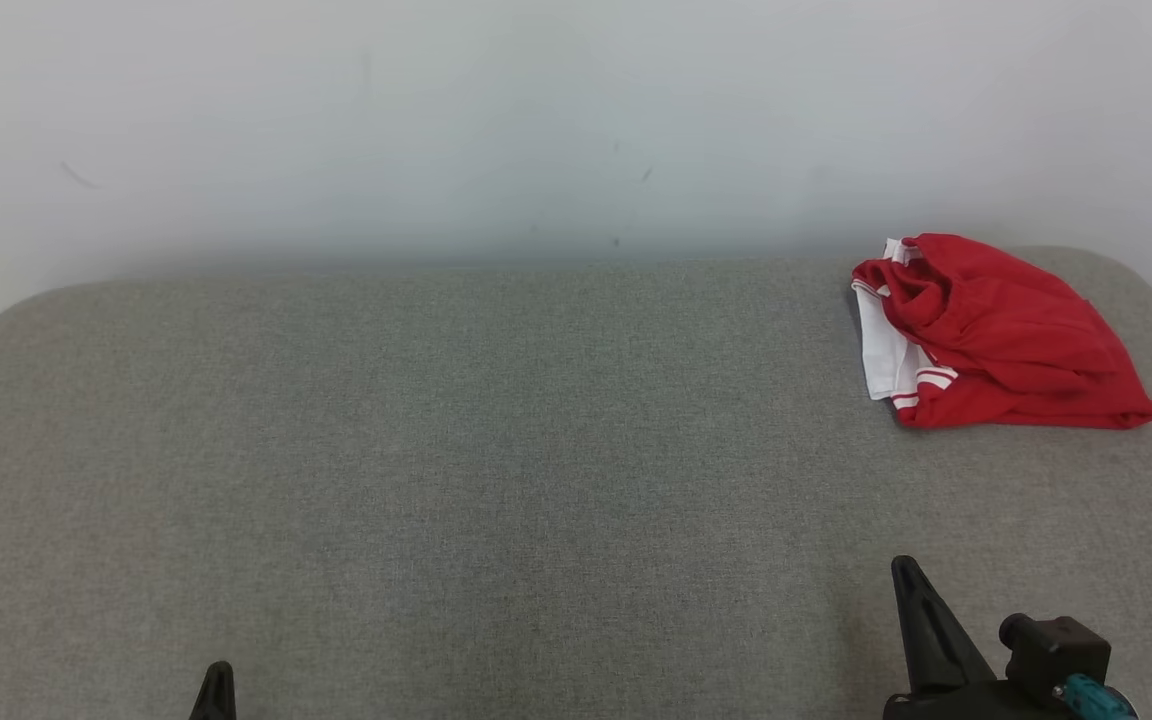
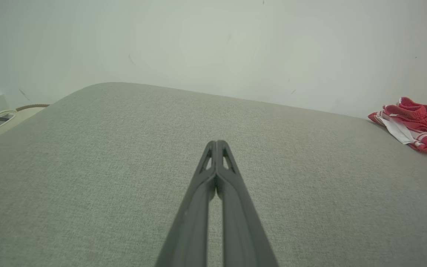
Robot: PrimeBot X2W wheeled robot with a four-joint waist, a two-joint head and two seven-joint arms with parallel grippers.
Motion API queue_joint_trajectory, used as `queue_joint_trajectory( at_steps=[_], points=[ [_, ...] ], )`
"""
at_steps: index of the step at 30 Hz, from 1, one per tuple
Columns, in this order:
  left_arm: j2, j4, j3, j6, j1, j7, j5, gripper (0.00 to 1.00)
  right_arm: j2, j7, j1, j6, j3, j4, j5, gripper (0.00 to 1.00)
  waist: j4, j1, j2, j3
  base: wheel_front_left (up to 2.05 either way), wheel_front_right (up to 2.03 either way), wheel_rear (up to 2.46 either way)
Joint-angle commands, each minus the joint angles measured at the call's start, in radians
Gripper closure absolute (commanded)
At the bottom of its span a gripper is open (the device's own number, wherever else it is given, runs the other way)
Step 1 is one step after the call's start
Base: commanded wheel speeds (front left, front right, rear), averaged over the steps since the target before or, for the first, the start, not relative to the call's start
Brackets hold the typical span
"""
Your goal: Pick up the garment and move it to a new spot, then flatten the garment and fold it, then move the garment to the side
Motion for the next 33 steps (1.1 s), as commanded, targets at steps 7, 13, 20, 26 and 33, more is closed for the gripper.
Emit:
queue_joint_trajectory(
  at_steps=[7,13,20,26,33],
  points=[
    [-0.005,0.050,0.021,-0.036,-0.059,0.019,-0.163,1.00,-0.006,0.034,-0.074,0.000,-0.028,0.050,0.183,1.00,0.001,0.0001,0.0000,0.002,0.00,0.00,0.00],
    [-0.014,0.090,0.033,-0.057,-0.092,0.032,-0.264,1.00,-0.007,0.059,-0.110,0.000,-0.049,0.093,0.296,1.00,0.002,0.0001,0.0000,0.004,0.00,0.00,0.00],
    [-0.025,0.127,0.047,-0.079,-0.123,0.047,-0.372,1.00,-0.007,0.086,-0.148,0.000,-0.073,0.137,0.417,1.00,0.003,0.0001,0.0000,0.006,0.00,0.00,0.00],
    [-0.035,0.157,0.058,-0.097,-0.148,0.059,-0.458,1.00,-0.007,0.109,-0.177,0.000,-0.093,0.172,0.511,1.00,0.004,0.0001,0.0000,0.008,0.00,0.00,0.00],
    [-0.045,0.191,0.071,-0.117,-0.175,0.073,-0.549,1.00,-0.006,0.134,-0.210,0.000,-0.117,0.211,0.613,1.00,0.005,0.0001,0.0000,0.010,0.00,0.00,0.00]
  ],
)
